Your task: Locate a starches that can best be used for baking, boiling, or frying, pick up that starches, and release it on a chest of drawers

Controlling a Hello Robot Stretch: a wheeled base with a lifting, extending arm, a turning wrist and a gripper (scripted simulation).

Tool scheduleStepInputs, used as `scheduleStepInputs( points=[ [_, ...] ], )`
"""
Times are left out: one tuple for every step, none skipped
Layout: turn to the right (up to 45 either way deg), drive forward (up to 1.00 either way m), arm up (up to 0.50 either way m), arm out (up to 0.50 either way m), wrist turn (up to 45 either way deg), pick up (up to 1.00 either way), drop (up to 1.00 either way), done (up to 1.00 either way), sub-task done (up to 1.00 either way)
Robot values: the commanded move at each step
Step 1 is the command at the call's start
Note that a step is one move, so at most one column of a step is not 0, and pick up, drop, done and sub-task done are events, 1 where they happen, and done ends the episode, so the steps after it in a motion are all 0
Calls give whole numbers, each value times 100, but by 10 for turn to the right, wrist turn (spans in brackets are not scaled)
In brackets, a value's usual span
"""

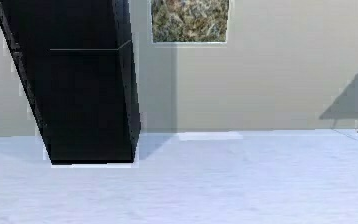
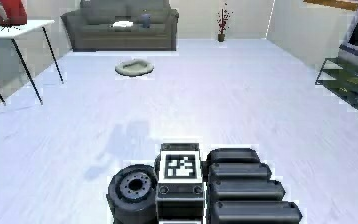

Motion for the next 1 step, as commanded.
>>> scheduleStepInputs(
  points=[
    [-330, 0, 0, 0, 0, 0, 0, 0, 0]
  ],
)
